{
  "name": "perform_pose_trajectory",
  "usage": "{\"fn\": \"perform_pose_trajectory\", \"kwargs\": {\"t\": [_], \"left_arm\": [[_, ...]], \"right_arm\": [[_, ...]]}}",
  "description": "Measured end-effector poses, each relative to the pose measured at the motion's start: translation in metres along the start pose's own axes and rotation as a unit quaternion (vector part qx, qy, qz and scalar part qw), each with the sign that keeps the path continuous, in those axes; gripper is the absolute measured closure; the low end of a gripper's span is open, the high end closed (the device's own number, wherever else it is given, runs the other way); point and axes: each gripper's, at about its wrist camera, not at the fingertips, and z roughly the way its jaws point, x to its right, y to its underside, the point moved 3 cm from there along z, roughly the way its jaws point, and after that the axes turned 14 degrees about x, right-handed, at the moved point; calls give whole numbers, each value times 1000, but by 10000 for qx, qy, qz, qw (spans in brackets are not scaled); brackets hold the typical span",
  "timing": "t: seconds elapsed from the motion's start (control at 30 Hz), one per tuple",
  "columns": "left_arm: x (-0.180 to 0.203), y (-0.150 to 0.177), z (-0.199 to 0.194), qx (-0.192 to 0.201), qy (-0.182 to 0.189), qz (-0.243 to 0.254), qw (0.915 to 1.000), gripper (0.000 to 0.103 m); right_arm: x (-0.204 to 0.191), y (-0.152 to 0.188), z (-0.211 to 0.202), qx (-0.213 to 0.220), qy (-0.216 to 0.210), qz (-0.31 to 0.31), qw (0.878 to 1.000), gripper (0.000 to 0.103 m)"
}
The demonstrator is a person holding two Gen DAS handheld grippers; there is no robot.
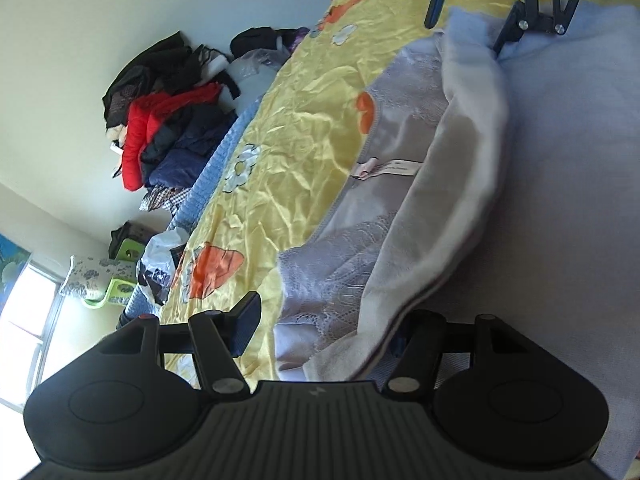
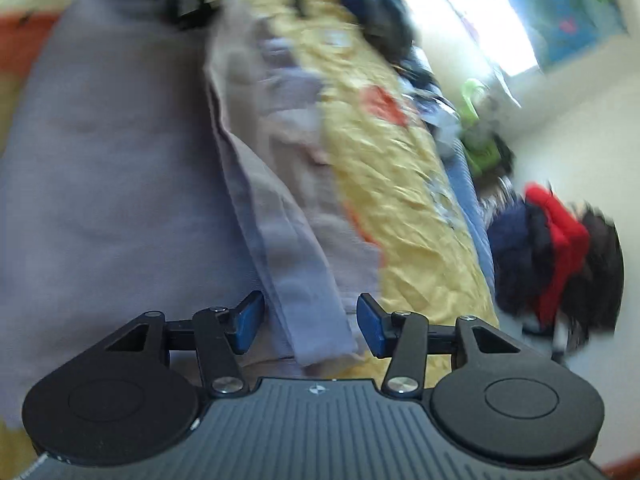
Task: Fold small clothes
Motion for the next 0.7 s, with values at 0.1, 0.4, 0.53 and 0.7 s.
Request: {"fn": "perform_pose_trajectory", "kwargs": {"t": [0.1,0.4,0.53,0.7], "left_arm": [[3,1,3,-49,16,36,10000,42],[-1,7,0,-125,160,-80,9998,87],[-14,3,4,-117,70,-481,9987,96],[-45,27,42,-1037,171,-1945,9753,98]], "right_arm": [[1,-1,3,40,-19,7,10000,62],[28,-2,-1,15,-38,826,9966,96],[68,3,0,122,-86,2209,9752,97],[119,56,28,-118,-440,4810,8755,84]]}}
